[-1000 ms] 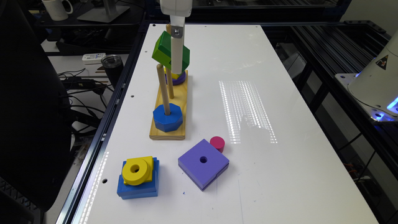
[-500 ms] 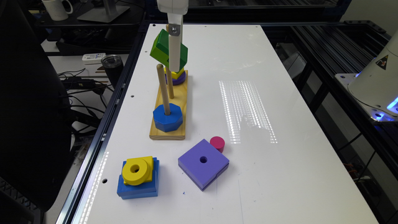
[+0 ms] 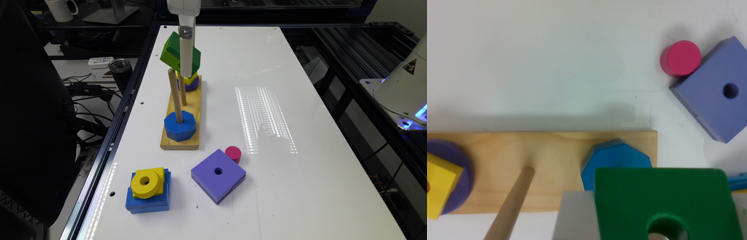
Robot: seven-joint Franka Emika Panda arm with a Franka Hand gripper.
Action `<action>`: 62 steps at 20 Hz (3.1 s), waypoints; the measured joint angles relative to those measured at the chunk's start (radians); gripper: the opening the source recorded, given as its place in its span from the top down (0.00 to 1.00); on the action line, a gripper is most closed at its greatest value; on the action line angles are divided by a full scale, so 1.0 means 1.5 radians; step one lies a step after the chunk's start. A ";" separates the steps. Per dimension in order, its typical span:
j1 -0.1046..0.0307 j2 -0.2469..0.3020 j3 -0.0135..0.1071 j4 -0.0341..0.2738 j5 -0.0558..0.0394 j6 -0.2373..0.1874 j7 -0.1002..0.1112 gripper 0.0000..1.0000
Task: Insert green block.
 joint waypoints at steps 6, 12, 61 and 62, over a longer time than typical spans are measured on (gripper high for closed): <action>0.000 0.000 0.000 0.000 0.0000 0.000 0.000 1.00; 0.000 0.003 0.000 0.000 -0.0007 0.000 0.000 1.00; -0.001 0.025 0.002 -0.002 -0.0127 0.008 0.001 1.00; -0.001 0.025 0.002 -0.003 -0.0126 0.007 0.001 1.00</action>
